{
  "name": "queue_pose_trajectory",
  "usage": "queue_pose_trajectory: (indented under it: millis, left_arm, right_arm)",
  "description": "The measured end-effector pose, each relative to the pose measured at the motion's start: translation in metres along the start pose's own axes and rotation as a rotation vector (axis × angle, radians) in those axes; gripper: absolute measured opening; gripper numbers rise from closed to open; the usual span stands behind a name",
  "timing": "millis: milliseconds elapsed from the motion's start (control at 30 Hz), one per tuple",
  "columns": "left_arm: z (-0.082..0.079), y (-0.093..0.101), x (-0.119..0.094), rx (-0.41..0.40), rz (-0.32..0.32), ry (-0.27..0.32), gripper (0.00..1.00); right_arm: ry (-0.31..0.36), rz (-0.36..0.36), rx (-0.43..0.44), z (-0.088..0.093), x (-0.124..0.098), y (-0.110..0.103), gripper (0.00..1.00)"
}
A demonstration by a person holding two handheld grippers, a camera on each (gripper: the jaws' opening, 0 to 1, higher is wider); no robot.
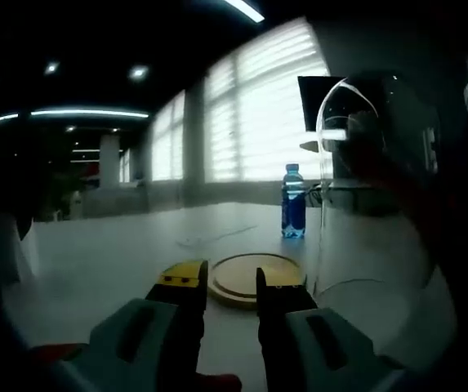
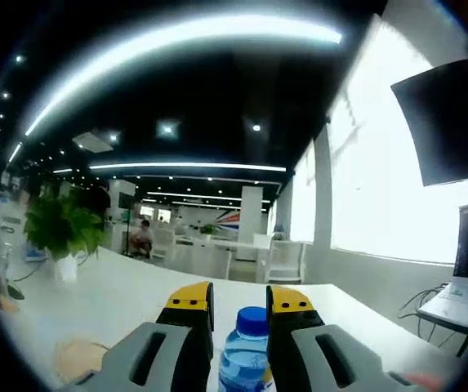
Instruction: Open the cover put in the Mizone put the cover back on
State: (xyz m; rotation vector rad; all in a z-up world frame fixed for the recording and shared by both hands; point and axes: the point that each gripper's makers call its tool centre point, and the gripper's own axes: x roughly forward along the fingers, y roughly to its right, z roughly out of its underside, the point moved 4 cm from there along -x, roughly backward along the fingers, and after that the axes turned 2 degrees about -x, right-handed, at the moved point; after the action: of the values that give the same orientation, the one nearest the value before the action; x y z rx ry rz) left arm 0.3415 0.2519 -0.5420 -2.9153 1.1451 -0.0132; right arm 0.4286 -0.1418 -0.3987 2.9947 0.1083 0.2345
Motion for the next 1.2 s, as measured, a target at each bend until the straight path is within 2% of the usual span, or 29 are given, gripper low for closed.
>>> queue_pose_trajectory:
  millis: [200,500,700,933,1200]
  left_arm:
    - [0.005,-0.003,0.002,0.008,-0.011,-0.02,0.18]
    - [0.009,-0.012,0.003,-0.035,-0.047,-0.03,0.19]
    - [0.006,-0.004,0.003,-0.038,-0.037,-0.021,0.19]
    - [0.011,-0.001,0.005,-0.036,-0.036,-0.041,0.19]
    - [0.014,-0.005,0.006,-0.046,-0.047,-0.055,0.19]
  right_arm:
    - [-0.009,-0.017,0.001,-0.005,0.017,0.002,0.18]
    - [-0.007,-0.008,0.029,-0.004,0.03,0.009,0.18]
    - [-0.028,0.013,0.049,0.009,0.038,0.014,0.18]
    - [-0.046,0.016,0.03,0.01,0.048,0.02,0.18]
    - [-0.066,-0.014,0.016,0.015,0.049,0.008,0.18]
